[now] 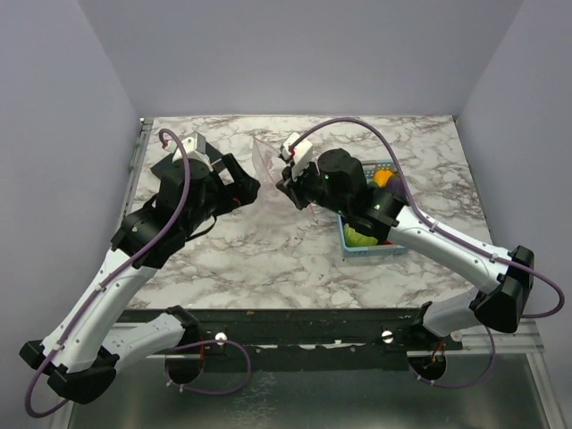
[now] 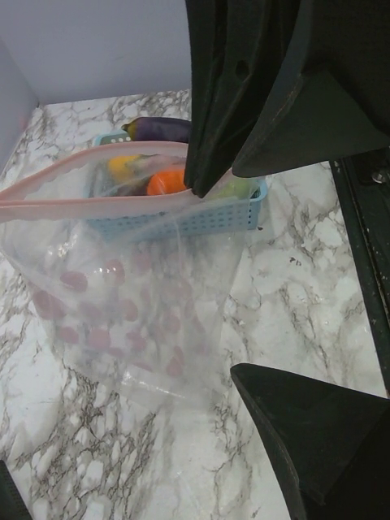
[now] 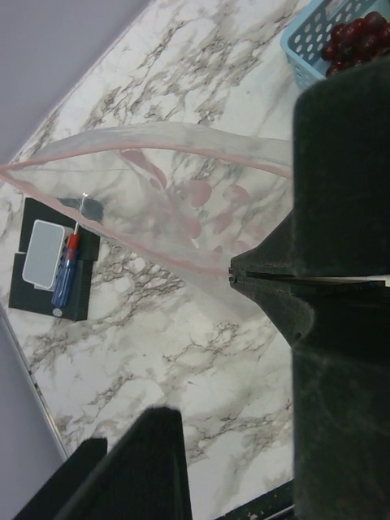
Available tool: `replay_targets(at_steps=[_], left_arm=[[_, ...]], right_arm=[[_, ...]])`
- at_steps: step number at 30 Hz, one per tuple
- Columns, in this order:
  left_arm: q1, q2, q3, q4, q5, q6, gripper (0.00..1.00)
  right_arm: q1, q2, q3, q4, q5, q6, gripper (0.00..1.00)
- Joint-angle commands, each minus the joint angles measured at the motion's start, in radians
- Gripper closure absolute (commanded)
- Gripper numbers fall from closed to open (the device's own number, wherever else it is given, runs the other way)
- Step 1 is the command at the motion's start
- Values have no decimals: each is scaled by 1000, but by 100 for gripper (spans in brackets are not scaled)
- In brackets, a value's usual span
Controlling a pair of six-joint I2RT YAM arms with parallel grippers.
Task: Place the food in the zip-top bag and seal the zipper
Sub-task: Open the zipper of the food storage bag.
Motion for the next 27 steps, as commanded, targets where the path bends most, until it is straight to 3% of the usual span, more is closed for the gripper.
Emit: replay_targets(at_steps=[1,17,27], left_arm=[[-3,28,7,30,-11,-30,1],[-1,152,75,28,5,-42,20],[0,175,70,29,53,-43,44]], right_arm=[[39,-31,-26,62,20,-24,99],[107,-51,-60,94,90,-61,99],[132,-34,-48,111,108,-68,99]])
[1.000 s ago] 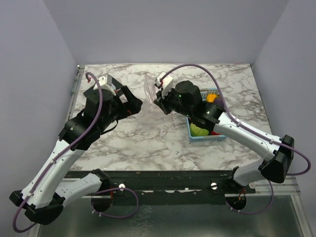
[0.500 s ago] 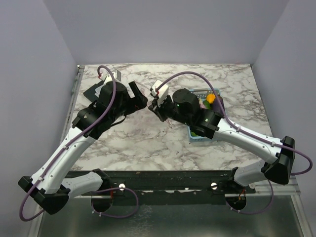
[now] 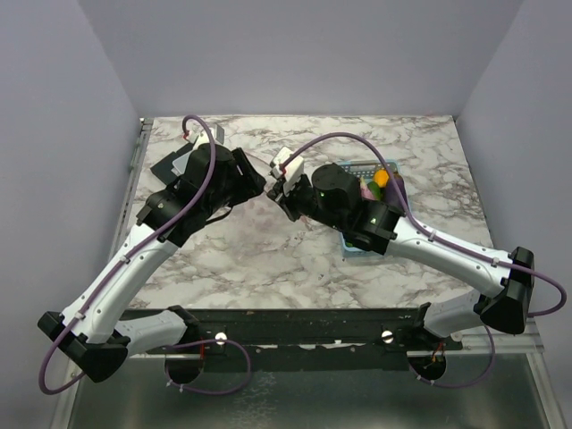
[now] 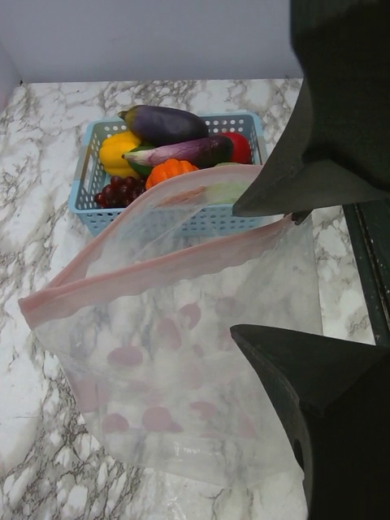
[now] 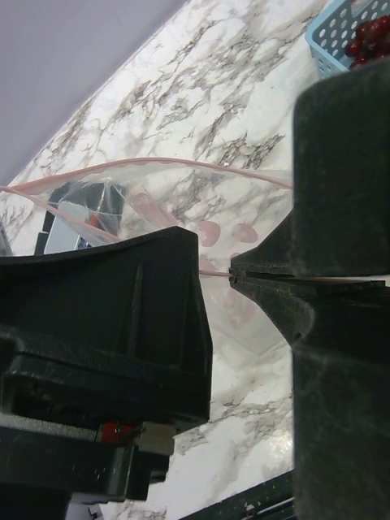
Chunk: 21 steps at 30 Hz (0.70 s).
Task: Place the food in the zip-top bag and seal the zipper
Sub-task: Open the zipper of the food storage bag.
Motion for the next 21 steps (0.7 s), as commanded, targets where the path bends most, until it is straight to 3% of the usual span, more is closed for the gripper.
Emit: replay_targets(at_steps=[1,8,11,13,18,21], left_arm=[[0,10,15,6,42,-3,46],[0,9,6,7,66,-2,68],[0,0,1,8,73,-1,83],[0,-6,-3,8,75,2,99],[1,-27,-23,13,83,9,100],[0,-45,-33,16,81,13,100]], right_arm=[[27,-2,-1,35,38,-19,99],[68,0,6,27,87,-34,100],[83,-4,7,21,102,-35,99],[89,-6,7,17,113,-35,100],[102,-25,23,-16,128,-26,99],[104,-34,60,-71,142,-14,84]])
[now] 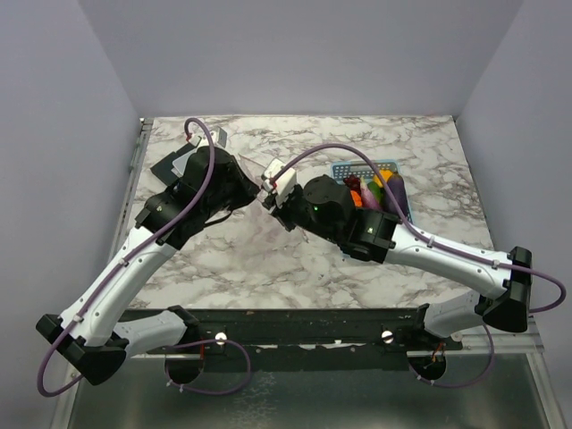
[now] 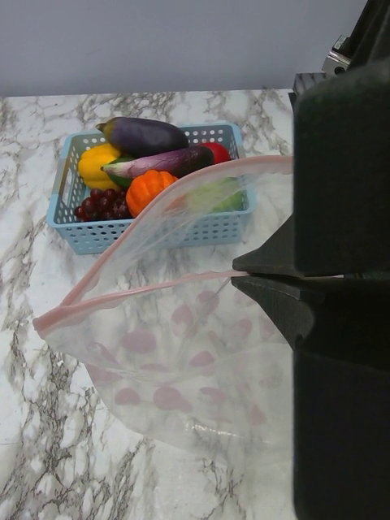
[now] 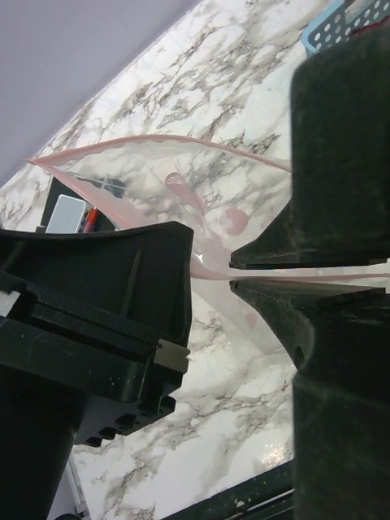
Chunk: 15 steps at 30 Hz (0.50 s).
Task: Place the food in the zip-top bag and seal the zipper
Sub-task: Open the zipper of the food storage bag.
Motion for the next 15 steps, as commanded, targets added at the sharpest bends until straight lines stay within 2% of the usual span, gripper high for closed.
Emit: replay_targets(at_steps=[1,7,15], left_arm=[[0,-42,-19,13,17,19,100],[0,-56,-38,11,39,30,100],[0,-58,-45,7,67,44,100]], right_arm=[[11,-36,72,-87,55,10,81],[11,-60,162,-227,130,59,60],[12,-4,330,-441,219,145,49]])
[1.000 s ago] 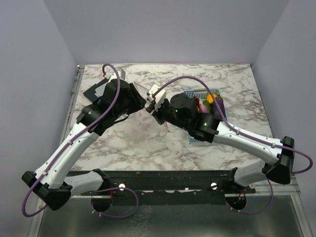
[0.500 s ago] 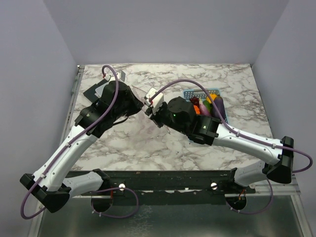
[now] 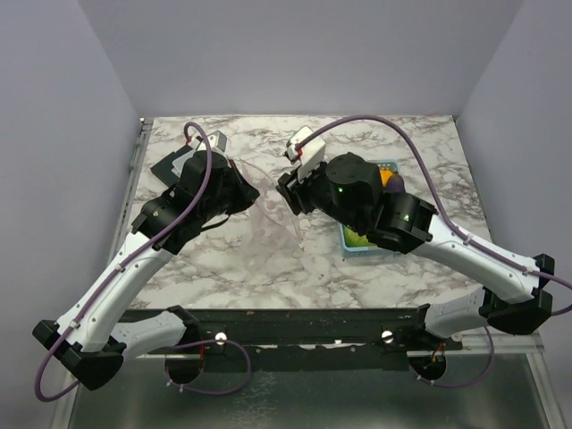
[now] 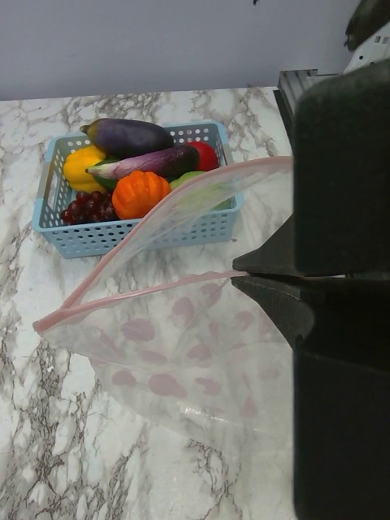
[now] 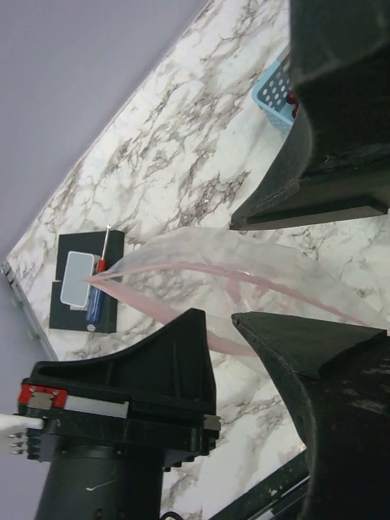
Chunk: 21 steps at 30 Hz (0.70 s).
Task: Place the food in the zip-top bag and seal the zipper
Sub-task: Open the zipper of the food storage bag.
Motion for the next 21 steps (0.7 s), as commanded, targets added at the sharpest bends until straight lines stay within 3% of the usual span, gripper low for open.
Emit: replay_targets(at_steps=[1,11,21], left_arm=[[0,-13,-5,1,38,23,100],[0,-15,5,-13,61,38,100],[0,-11,22,-28,69,55,100]], right_arm=[[6,53,108,-193,82,72,49],[6,185,254,-345,50,187,43],[6,268,260,-426,129,249,47]])
